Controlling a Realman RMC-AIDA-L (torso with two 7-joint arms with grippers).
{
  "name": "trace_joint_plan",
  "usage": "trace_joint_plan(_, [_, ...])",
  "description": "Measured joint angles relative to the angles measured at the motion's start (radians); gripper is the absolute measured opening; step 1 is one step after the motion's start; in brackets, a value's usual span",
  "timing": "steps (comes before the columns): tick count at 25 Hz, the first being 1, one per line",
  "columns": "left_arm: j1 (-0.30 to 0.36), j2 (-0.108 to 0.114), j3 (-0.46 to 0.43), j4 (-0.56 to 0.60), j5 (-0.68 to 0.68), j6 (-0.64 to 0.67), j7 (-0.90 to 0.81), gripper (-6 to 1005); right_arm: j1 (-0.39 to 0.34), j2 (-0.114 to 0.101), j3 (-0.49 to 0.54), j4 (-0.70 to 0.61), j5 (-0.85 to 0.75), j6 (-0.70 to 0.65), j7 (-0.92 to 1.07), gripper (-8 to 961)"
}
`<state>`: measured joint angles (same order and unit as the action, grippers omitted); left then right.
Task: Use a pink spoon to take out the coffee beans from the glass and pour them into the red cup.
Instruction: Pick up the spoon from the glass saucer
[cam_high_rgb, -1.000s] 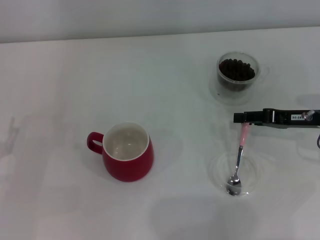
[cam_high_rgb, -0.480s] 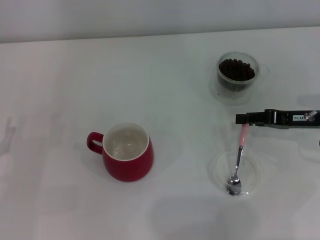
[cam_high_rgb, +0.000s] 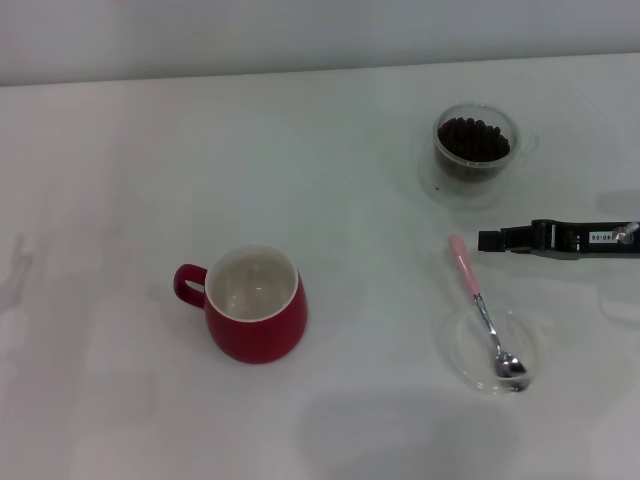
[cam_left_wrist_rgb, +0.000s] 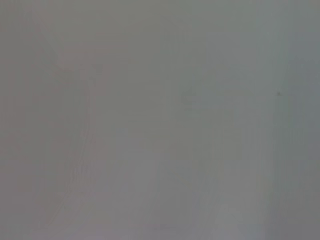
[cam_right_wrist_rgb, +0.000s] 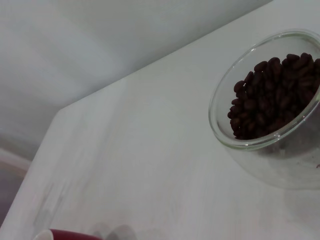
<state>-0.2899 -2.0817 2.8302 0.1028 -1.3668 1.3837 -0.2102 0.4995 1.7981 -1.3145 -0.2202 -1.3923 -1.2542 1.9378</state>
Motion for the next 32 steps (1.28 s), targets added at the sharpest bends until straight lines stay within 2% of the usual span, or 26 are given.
trace_joint_plan(4, [0.001, 0.000, 0.000, 0.001, 0.000, 0.000, 0.000, 788, 0.000, -0.004, -0.003, 0.000, 0.000, -0.012, 0.001, 126])
trace_joint_plan(12, [0.003, 0.000, 0.000, 0.003, 0.000, 0.000, 0.000, 789, 0.002, -0.020, -0.007, -0.034, -0.005, -0.053, -0.012, 137])
trace_joint_plan(17, [-0.002, -0.002, 0.000, 0.006, 0.000, 0.000, 0.000, 789, 0.024, -0.029, -0.013, -0.045, -0.039, -0.066, -0.013, 333])
trace_joint_plan(20, [-0.003, -0.002, 0.000, 0.006, 0.000, 0.003, 0.000, 789, 0.032, -0.030, -0.015, -0.053, -0.043, -0.066, -0.012, 338])
trace_joint_plan(22, [-0.003, -0.002, 0.000, 0.006, 0.000, 0.003, 0.000, 789, 0.029, -0.023, 0.010, -0.057, -0.034, -0.066, -0.019, 342])
trace_joint_plan(25, [-0.003, -0.001, 0.000, 0.006, 0.000, 0.004, 0.000, 789, -0.006, 0.013, 0.094, -0.088, -0.027, -0.081, -0.095, 345])
trace_joint_plan(27, [-0.004, -0.002, 0.000, 0.006, -0.001, 0.003, 0.000, 789, -0.043, 0.028, 0.125, -0.130, -0.035, -0.101, -0.195, 347])
trace_joint_plan(29, [-0.004, -0.001, 0.000, 0.006, -0.001, 0.002, 0.000, 789, -0.057, 0.020, 0.127, -0.150, -0.047, -0.123, -0.236, 348])
trace_joint_plan(32, [-0.006, -0.001, 0.000, 0.002, -0.002, 0.001, 0.000, 788, -0.037, -0.012, 0.124, -0.145, -0.094, -0.160, -0.222, 350])
